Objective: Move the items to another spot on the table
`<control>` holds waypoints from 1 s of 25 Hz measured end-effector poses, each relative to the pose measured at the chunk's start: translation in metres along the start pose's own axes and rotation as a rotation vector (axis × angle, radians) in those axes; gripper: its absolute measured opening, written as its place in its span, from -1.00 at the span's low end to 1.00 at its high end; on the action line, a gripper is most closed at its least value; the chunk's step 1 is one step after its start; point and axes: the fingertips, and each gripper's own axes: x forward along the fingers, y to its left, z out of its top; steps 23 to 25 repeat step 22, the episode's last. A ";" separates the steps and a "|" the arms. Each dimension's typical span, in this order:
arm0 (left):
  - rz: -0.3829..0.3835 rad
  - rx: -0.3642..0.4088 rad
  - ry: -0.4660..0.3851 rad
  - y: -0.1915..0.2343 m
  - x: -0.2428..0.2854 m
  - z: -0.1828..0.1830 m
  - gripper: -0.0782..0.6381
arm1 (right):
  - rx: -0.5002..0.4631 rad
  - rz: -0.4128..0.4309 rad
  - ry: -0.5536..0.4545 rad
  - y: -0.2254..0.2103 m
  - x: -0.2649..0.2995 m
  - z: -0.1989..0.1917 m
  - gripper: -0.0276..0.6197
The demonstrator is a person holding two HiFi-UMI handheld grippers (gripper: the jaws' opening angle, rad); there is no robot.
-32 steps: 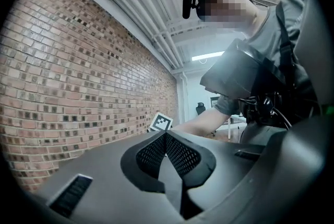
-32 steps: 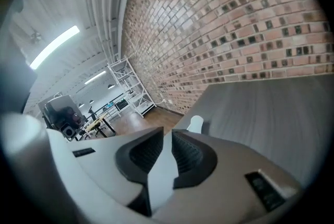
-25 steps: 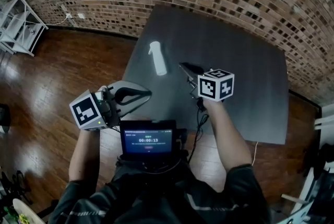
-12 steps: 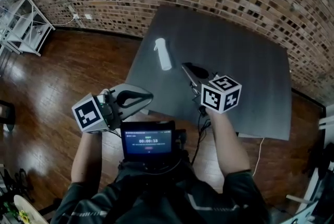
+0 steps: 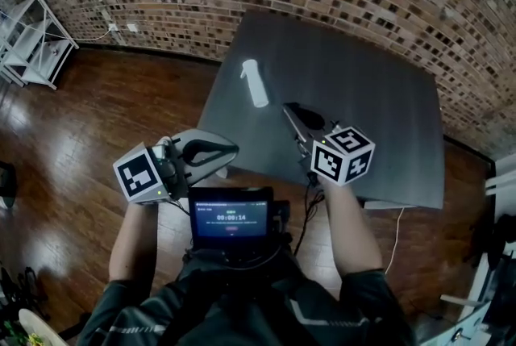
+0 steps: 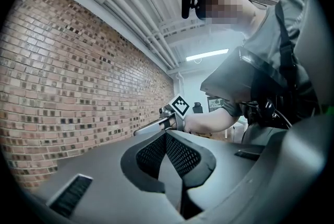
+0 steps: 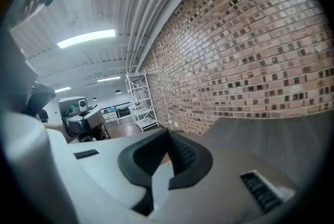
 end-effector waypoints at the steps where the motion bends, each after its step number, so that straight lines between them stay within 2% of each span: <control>1: -0.001 0.001 -0.004 0.000 -0.002 0.001 -0.79 | -0.002 -0.004 -0.001 0.002 0.000 0.001 -0.91; 25: -0.019 0.018 -0.021 -0.001 -0.028 0.007 -0.79 | -0.061 -0.059 0.000 0.027 0.003 0.000 -0.92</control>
